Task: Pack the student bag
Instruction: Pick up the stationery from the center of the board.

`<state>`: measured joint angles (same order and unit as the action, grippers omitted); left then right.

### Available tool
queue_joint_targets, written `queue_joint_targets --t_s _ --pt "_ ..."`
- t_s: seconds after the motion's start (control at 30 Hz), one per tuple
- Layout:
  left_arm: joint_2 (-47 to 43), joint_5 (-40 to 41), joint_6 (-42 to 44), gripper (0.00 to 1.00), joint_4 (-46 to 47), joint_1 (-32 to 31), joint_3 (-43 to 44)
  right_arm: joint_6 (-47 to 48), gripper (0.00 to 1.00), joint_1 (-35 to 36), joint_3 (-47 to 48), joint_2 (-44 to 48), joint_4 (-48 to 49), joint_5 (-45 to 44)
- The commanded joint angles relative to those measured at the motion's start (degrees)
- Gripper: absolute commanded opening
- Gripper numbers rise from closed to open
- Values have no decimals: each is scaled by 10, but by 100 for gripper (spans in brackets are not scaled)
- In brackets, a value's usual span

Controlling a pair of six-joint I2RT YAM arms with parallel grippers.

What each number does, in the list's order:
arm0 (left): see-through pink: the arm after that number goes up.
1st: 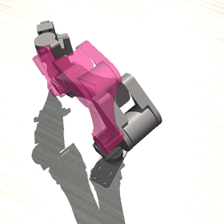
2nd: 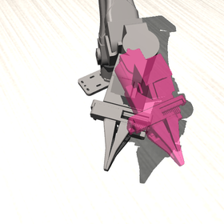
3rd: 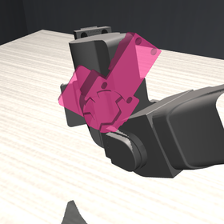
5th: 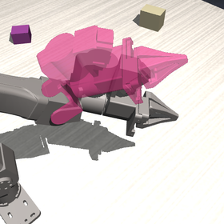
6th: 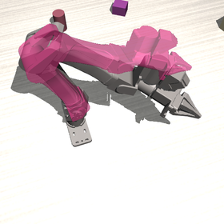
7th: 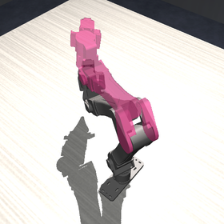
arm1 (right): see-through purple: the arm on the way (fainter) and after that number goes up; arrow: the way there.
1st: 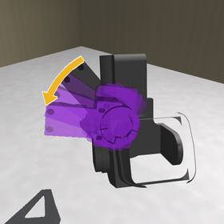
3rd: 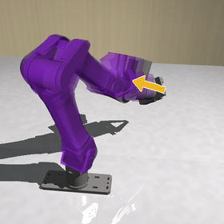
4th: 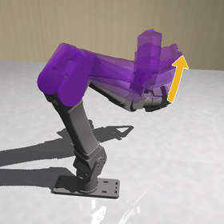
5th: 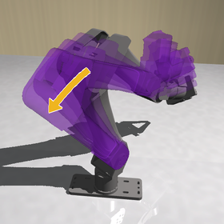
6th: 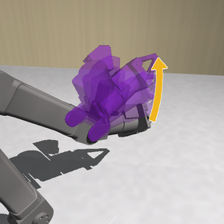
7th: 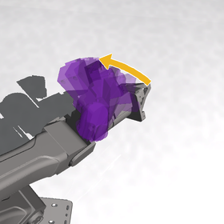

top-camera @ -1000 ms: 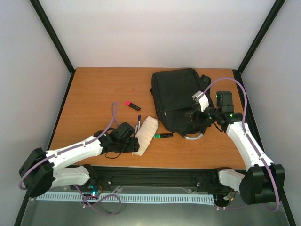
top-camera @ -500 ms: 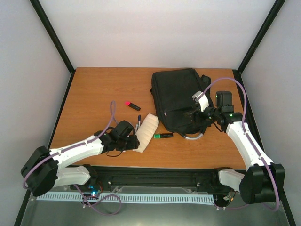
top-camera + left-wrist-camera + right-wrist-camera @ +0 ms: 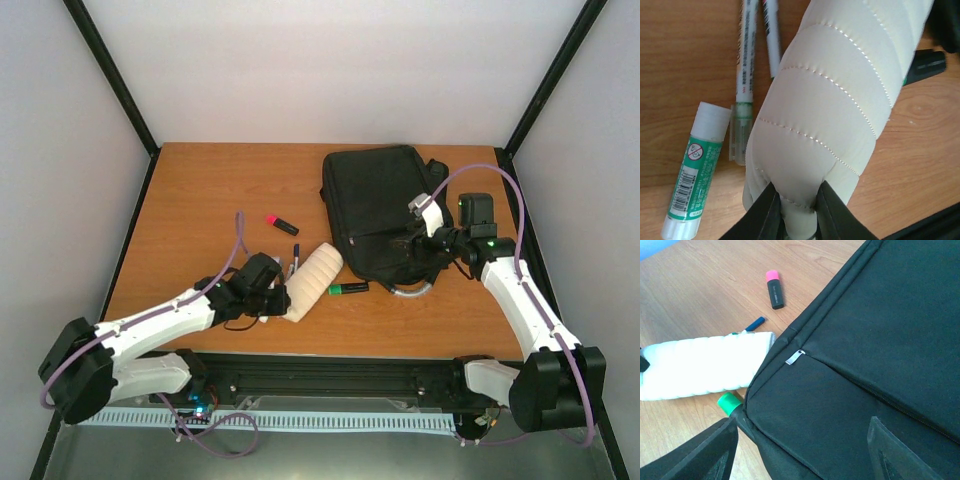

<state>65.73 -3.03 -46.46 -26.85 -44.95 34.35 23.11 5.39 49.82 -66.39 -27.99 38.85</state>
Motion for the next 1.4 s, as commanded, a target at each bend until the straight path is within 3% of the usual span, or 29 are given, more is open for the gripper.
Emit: queue_joint_targets --t_s 0.0,0.27,0.57,0.83,1.23,1.37 --pt "-46 -3 76 1 -30 5 50 3 72 -3 31 -6 -19 29" --pt "-117 14 156 1 -112 3 90 82 71 -3 125 -23 -132 104" --pt "-96 -14 253 1 -189 -62 176 277 87 30 256 -70 -331 102" --pt "-78 56 328 1 -179 -138 219 281 91 106 318 -119 -432 136" --pt "-101 68 416 1 -152 -146 244 257 87 214 331 -199 -508 104" --pt "-103 99 421 1 -150 -146 246 287 79 227 339 -219 -552 127"
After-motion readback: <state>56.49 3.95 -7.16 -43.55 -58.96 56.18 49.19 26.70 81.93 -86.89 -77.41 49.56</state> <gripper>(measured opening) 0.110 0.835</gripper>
